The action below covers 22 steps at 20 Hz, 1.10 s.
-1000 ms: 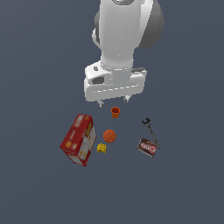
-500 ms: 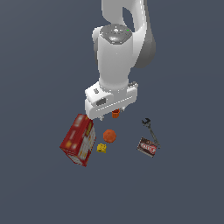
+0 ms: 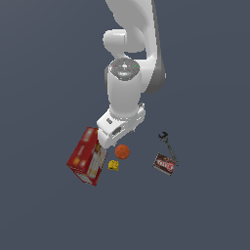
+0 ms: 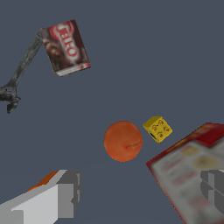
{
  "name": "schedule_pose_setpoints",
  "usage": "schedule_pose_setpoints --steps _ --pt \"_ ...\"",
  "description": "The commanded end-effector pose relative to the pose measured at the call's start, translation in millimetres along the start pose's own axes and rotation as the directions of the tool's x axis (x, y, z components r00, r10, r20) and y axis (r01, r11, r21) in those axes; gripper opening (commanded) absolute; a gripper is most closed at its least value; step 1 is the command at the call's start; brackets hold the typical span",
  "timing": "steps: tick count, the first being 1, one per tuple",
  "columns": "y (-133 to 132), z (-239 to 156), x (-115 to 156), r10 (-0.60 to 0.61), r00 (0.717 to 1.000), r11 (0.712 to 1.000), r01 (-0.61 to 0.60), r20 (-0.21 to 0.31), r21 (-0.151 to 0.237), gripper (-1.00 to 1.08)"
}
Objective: Pick up a designated object from a clutter of objects.
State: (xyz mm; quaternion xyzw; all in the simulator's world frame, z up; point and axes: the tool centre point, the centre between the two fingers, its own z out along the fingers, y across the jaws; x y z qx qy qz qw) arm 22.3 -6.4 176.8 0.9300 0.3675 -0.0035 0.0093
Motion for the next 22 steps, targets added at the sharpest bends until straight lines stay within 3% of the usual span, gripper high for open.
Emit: schedule_pose_setpoints --steps 1,11,22 --pt "1 15 -1 -0.063 0.998 0.998 0.063 -0.002 0.002 1.00" --pt "2 62 -5 -0.257 0.966 0.966 0.258 -0.012 0.008 1.00" --pt "1 80 -8 -0.329 0.944 0.944 0.329 -0.017 0.009 1.00"
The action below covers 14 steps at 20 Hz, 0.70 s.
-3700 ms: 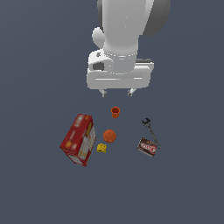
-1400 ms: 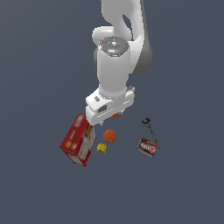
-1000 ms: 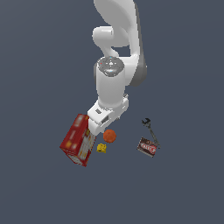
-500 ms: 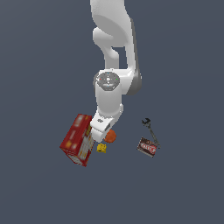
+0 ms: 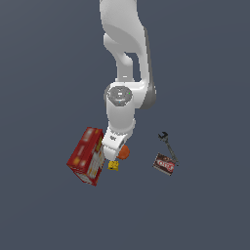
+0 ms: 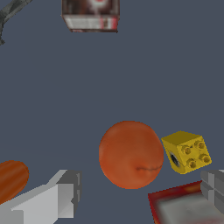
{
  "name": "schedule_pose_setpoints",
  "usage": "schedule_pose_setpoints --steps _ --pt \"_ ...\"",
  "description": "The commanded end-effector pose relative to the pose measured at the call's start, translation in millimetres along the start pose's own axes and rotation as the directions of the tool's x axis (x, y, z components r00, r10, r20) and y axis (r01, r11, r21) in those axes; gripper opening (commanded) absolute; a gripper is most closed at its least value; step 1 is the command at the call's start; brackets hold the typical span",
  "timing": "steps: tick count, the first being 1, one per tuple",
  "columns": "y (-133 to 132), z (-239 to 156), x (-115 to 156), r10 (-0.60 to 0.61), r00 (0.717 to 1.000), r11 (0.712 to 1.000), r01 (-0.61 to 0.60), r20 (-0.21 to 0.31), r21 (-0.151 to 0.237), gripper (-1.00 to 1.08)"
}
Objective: Pick up a designated object from a clutter of objects.
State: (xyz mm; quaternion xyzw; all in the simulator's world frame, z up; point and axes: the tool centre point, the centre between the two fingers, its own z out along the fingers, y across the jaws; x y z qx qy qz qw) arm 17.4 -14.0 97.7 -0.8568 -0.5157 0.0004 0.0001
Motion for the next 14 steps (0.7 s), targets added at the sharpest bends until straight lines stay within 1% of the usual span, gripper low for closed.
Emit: schedule_pose_setpoints --steps 1,6,14 --pt "0 0 0 0.000 1.000 1.000 0.000 0.000 0.000 1.00" --pt "0 8 0 -0.001 1.000 1.000 0.001 0.000 0.000 1.00" --pt "-1 44 0 -0.004 1.000 1.000 0.004 -0.001 0.000 1.00"
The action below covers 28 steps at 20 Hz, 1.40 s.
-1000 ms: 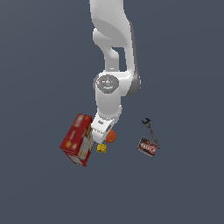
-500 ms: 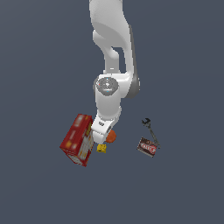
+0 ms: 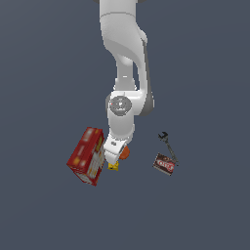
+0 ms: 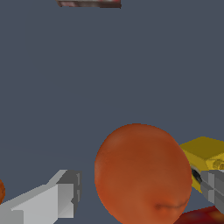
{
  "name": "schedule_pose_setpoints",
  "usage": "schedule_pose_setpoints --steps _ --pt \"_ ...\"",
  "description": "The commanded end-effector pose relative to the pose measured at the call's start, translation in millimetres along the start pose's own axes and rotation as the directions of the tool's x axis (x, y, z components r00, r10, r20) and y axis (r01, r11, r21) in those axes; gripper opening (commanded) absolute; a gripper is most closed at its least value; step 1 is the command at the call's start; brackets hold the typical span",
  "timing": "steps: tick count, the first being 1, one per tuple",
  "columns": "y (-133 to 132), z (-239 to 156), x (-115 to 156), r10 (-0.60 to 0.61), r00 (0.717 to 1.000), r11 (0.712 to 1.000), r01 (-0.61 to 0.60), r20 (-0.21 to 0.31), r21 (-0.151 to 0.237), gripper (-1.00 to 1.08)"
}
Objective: Pick up a designated object from a clutter of objects.
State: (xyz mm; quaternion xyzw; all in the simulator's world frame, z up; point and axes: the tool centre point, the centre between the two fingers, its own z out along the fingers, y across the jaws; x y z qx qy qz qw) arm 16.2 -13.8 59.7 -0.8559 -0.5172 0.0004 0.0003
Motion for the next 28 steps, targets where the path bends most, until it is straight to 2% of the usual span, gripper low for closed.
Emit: schedule_pose_setpoints --steps 1,5,6,20,28 --pt "0 9 0 0.000 1.000 1.000 0.000 0.000 -0.001 1.00" --pt "1 13 0 -0.001 1.000 1.000 0.001 0.000 -0.001 1.00" --pt "1 13 0 -0.001 1.000 1.000 0.001 0.000 -0.001 -1.00" --pt "2 6 0 0.000 1.000 1.000 0.000 -0.002 -0.006 -1.00" --pt "-5 -23 -4 0.000 1.000 1.000 0.000 -0.002 -0.006 -1.00"
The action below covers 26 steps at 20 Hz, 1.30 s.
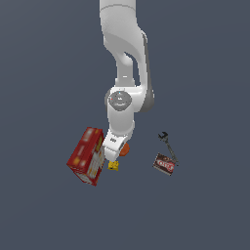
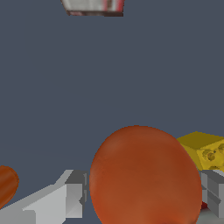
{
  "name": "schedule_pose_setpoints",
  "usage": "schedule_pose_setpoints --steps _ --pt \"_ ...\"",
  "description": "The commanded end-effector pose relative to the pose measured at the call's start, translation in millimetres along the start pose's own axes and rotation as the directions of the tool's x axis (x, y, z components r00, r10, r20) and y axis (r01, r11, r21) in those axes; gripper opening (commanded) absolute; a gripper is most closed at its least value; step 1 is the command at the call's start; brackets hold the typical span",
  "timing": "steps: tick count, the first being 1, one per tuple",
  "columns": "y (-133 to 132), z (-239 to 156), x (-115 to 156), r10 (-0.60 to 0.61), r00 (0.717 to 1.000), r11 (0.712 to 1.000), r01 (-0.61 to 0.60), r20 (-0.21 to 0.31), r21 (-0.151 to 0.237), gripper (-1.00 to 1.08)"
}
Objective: Pick up a designated object from a clutter of objects.
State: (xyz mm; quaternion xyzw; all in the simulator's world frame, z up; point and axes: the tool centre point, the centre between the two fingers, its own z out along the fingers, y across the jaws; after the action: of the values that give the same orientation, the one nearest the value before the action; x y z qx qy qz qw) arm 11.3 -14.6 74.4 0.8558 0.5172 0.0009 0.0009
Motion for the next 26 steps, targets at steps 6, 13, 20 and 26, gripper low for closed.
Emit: schedule_pose_setpoints --steps 6,13,20,26 --pt "-10 -50 -5 -0.001 1.000 1.000 0.001 0.000 -0.002 -1.00" --pt "-25 -117 -13 -0.001 1.000 1.000 0.001 0.000 -0.001 -1.00" --pt "-40 -190 -20 -0.001 1.000 1.000 0.001 -0.001 0.001 -1.00" --pt "-50 -243 -26 -0.002 1.000 1.000 0.002 -0.001 0.002 -1.00"
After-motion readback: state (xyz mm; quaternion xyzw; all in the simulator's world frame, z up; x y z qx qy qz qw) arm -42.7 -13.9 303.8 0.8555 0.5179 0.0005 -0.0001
